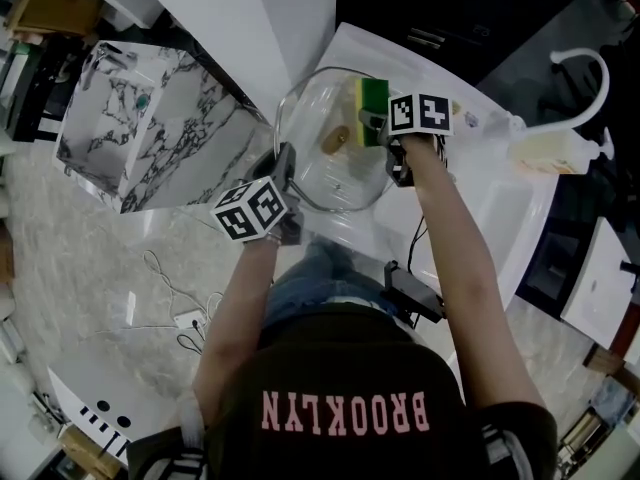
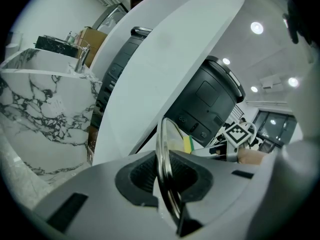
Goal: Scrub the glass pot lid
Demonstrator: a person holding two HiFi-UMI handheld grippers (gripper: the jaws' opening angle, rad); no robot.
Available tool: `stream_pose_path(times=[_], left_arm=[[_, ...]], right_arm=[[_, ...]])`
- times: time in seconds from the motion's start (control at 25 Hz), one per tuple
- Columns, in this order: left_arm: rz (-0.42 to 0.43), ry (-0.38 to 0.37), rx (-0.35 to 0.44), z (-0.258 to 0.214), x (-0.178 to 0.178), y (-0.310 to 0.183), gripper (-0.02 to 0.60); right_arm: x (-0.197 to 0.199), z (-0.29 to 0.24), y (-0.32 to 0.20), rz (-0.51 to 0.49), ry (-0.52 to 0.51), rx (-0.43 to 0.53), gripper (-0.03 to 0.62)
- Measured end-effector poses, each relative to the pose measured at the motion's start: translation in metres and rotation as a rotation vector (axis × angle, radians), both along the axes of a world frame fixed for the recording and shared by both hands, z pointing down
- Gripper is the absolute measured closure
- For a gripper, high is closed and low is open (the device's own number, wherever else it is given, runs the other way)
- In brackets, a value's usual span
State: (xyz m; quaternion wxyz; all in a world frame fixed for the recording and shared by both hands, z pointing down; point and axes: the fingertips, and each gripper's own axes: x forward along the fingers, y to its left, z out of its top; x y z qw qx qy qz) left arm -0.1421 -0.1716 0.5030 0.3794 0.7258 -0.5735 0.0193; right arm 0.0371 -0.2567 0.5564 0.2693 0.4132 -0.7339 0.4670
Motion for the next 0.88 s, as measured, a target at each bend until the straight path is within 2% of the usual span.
stream_pose_path(times=[0.08, 0.24, 0.32, 0.52, 0.72, 0.88], left_arm=[[0.003, -0.003, -0.001, 0.000, 0.000, 0.000, 0.543], [0.005, -0.010, -0.007, 0.002, -0.001, 0.000, 0.543], [0.008, -0.014, -0.007, 0.002, 0.000, 0.000, 0.542], [0.020, -0.021, -0.011, 0.002, 0.000, 0.004, 0.543], [0.027, -0.029, -0.005, -0.001, -0.002, 0.006, 0.541], [0.049, -0.032, 0.009, -0.006, 0.003, 0.007, 0.535]], right_arm=[[0.009, 0.004, 0.004, -0.032, 0.055, 0.006, 0.315], [0.029, 0.012, 0.015, -0.133, 0.227, 0.041, 0.315], [0.035, 0.013, 0.020, -0.161, 0.260, 0.056, 0.313], [0.042, -0.001, 0.030, -0.134, 0.198, 0.074, 0.315], [0.053, -0.039, 0.040, -0.047, 0.069, 0.146, 0.315], [0.059, -0.066, 0.055, 0.006, 0.005, 0.207, 0.315]])
